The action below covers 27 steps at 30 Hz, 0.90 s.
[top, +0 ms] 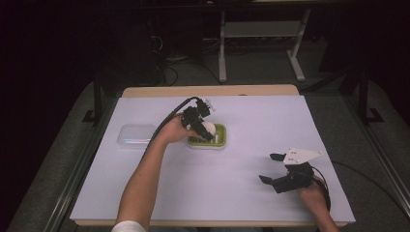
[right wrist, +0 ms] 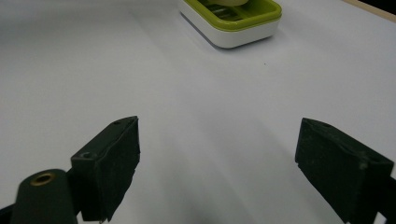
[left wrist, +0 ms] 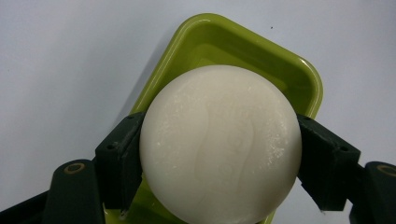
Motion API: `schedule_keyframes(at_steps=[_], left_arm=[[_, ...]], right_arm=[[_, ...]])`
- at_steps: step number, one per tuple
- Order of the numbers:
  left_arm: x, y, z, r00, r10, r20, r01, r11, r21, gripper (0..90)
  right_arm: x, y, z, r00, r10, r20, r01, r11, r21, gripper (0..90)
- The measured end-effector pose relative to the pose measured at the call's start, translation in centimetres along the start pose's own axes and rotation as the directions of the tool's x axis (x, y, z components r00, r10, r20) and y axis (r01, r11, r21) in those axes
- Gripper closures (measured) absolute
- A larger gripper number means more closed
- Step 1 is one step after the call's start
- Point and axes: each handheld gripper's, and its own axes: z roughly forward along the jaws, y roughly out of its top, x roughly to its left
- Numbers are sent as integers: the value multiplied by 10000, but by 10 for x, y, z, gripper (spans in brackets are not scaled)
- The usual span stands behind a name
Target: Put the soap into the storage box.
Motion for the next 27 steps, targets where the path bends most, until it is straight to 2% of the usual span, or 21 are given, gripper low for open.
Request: schedule_keyframes(at_steps=[4,27], left_arm=[[0,0,1,9999,-90,43,90,10000,18,254],[0,1,5,10000,-18,-67,20,9996,294,253]], right_arm=[[0,0,0,10000,-15,-16,15,10000,17,132],[0,0,0,10000,-25,-23,25,10000,12,132]])
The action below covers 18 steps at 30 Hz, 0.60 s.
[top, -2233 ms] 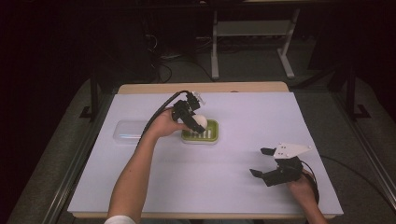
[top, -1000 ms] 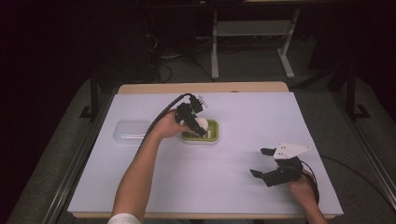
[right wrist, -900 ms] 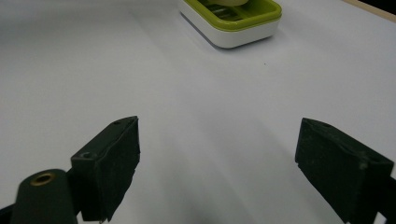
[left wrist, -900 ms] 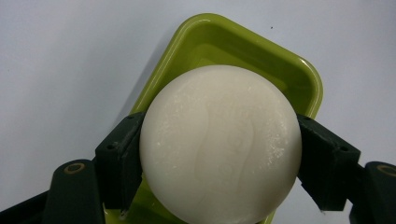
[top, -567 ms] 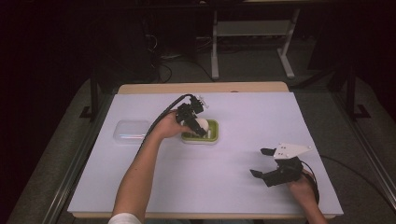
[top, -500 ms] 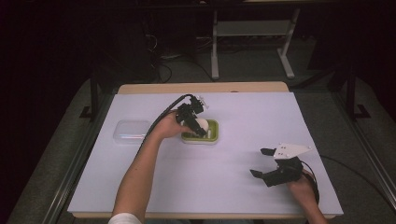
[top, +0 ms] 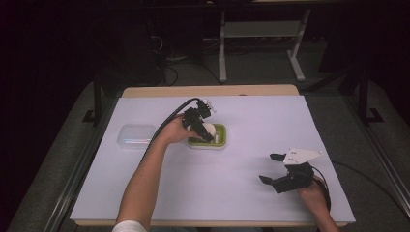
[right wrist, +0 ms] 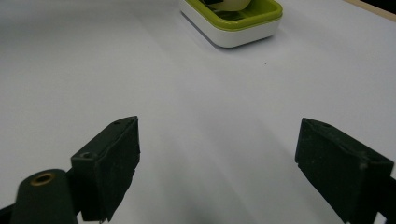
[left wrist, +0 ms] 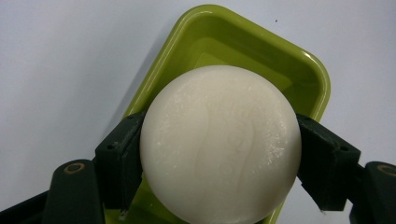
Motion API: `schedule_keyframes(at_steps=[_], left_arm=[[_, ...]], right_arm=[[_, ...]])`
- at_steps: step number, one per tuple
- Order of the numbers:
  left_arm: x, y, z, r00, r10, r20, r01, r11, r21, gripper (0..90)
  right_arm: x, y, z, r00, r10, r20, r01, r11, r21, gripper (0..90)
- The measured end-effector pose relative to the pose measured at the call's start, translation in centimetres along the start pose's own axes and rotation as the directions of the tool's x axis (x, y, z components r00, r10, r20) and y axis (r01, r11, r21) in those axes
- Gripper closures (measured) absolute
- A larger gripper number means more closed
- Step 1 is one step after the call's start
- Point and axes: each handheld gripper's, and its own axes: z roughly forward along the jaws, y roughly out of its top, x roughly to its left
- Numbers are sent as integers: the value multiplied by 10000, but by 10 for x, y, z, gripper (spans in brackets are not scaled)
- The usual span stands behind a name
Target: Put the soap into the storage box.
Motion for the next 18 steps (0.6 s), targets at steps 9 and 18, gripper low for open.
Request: schedule_keyframes(at_steps=[9,18], left_arm=[[-1,1,2,9999,62,-96,-62,10000,49,253],[-1,0,1,9999,50,-155,-49,10000,45,253]], right_arm=[[-1,0,-1,10000,19,6,-19,10000,-23,132],[-1,0,-2,10000,37,27,-37,10000,-52,132]])
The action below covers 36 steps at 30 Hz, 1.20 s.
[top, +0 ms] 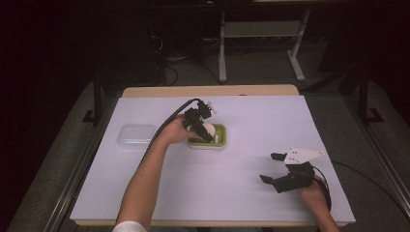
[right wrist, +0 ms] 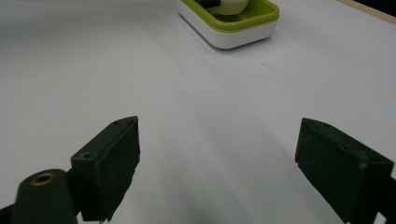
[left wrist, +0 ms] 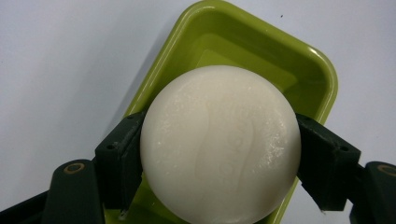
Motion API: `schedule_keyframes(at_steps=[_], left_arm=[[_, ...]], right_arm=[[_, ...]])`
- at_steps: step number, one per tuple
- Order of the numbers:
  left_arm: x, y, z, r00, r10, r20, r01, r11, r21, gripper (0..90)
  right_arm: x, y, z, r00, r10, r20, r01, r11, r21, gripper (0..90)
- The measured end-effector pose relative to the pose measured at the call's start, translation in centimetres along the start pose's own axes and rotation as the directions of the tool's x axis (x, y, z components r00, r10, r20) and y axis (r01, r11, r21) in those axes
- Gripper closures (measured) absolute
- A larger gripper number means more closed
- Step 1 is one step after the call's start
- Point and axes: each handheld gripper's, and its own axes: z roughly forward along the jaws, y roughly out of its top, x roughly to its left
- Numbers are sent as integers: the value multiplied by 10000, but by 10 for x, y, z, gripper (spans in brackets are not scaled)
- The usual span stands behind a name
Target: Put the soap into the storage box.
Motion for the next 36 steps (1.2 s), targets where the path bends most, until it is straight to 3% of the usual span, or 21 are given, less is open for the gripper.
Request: schedule_keyframes(at_steps=[6,26,36], left_arm=[[-2,0,3,9996,205,-193,-202,9997,162,251],[-14,0,-24,9992,401,-62,-404,9958,-820,238],[-19,-12,-40,9986,514,-133,-525,9930,-1058,235]], right_arm=[[-1,0,-1,10000,51,25,-51,10000,-29,132],[-1,0,0,10000,35,35,-35,10000,30,132],[0,-1,1,10000,14,29,-14,9998,188,132]])
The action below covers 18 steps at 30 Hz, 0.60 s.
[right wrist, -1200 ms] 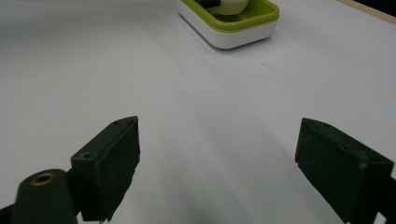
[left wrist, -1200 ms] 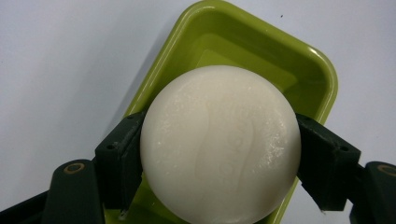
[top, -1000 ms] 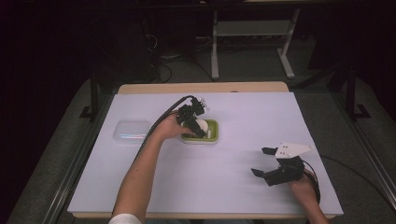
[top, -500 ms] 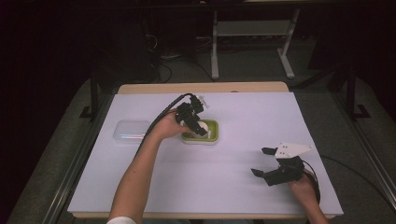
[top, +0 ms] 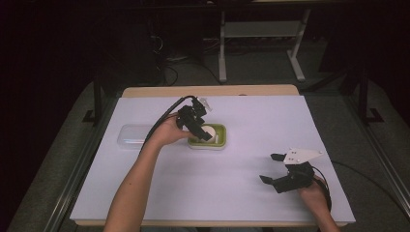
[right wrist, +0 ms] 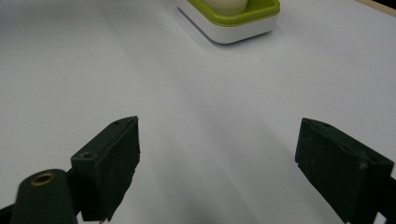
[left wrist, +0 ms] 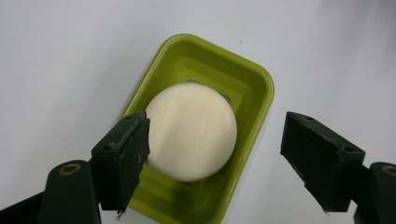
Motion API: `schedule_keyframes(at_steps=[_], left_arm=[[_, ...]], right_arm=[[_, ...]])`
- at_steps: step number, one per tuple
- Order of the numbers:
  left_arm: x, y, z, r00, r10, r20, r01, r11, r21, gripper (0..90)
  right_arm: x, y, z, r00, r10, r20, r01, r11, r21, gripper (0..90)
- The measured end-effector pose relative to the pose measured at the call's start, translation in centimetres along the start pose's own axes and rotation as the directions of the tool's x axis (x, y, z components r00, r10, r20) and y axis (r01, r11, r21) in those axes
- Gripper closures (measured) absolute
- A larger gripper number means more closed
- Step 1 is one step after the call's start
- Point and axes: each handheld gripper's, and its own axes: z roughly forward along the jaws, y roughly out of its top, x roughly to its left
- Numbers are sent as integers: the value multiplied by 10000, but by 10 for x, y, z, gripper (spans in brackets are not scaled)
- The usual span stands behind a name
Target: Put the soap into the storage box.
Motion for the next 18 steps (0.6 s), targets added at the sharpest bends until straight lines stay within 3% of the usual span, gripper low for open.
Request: schedule_keyframes(at_steps=[11,18], left_arm=[[-8,-20,-12,9994,-332,-54,329,9982,-505,240],[-16,-29,-17,9997,-252,20,252,9980,-588,234]], right_arm=[[1,0,1,9999,116,-23,-116,9999,29,132],[1,1,4,9999,103,-53,-102,9999,128,132]])
